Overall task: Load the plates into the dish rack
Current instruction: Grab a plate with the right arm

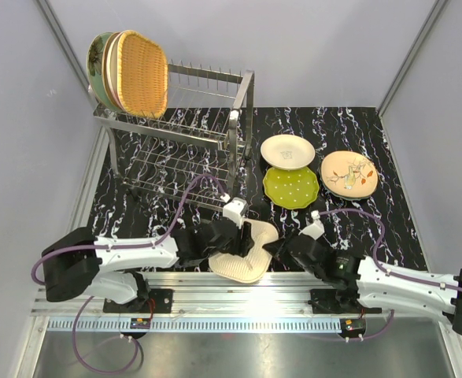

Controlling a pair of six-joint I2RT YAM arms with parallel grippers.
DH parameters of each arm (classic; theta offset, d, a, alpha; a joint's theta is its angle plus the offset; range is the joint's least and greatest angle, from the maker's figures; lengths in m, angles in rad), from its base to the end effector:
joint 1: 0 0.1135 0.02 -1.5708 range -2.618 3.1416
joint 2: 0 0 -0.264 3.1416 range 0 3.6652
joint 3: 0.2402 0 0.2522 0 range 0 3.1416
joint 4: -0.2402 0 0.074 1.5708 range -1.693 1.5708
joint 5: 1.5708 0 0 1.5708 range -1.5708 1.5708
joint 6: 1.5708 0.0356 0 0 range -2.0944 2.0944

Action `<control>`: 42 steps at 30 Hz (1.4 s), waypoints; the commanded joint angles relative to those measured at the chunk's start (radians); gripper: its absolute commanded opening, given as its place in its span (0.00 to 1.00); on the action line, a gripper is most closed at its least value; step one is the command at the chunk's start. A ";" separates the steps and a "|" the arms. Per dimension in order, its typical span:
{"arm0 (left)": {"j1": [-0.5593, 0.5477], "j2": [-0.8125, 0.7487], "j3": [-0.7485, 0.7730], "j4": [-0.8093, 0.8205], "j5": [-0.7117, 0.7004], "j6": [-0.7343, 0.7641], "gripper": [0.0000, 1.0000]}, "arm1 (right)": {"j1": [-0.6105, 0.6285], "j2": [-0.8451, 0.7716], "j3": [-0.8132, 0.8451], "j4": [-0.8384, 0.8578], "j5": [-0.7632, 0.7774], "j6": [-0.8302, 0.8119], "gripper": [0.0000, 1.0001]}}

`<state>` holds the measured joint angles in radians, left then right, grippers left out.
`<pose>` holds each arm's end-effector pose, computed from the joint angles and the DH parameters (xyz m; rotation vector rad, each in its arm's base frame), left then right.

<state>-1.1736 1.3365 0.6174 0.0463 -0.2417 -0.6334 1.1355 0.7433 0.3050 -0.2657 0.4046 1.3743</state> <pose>0.1113 -0.2433 0.1864 0.4870 2.2665 -0.7020 0.0778 0.1340 0.1734 0.5032 2.3151 0.8871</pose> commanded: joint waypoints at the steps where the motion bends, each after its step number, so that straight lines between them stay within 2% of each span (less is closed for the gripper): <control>1: -0.027 -0.002 0.021 -0.011 0.110 -0.002 0.56 | 0.010 0.018 0.114 0.316 0.014 -0.011 0.21; 7: -0.026 -0.051 0.036 -0.069 0.072 0.021 0.58 | 0.007 -0.031 0.126 0.298 0.049 -0.020 0.10; 10: -0.023 -0.083 0.053 -0.115 0.030 0.040 0.67 | 0.009 -0.045 0.134 0.276 0.065 -0.027 0.05; 11: -0.024 -0.101 0.062 -0.128 0.022 0.047 0.74 | 0.007 -0.045 0.137 0.273 0.059 -0.030 0.04; 14: -0.023 -0.146 0.084 -0.177 -0.017 0.058 0.80 | 0.009 -0.027 0.160 0.273 0.046 -0.047 0.01; 25: -0.015 -0.396 0.142 -0.365 -0.163 0.098 0.90 | 0.007 0.008 0.190 0.212 0.054 -0.058 0.00; 27: -0.014 -0.445 0.143 -0.382 -0.171 0.121 0.95 | 0.007 0.010 0.194 0.204 0.054 -0.057 0.00; 29: -0.014 -0.483 0.133 -0.373 -0.153 0.176 0.99 | 0.007 0.011 0.201 0.197 0.062 -0.057 0.00; 35: -0.014 -0.534 0.136 -0.414 -0.088 0.279 0.99 | 0.009 0.051 0.316 0.064 0.144 -0.035 0.00; 42: -0.040 -0.548 0.171 -0.451 -0.008 0.333 0.99 | 0.009 0.235 0.542 -0.087 0.204 -0.044 0.00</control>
<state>-1.1923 0.7971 0.7258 -0.3981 -0.2989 -0.3573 1.1370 0.9211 0.7231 -0.3447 0.5156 1.3163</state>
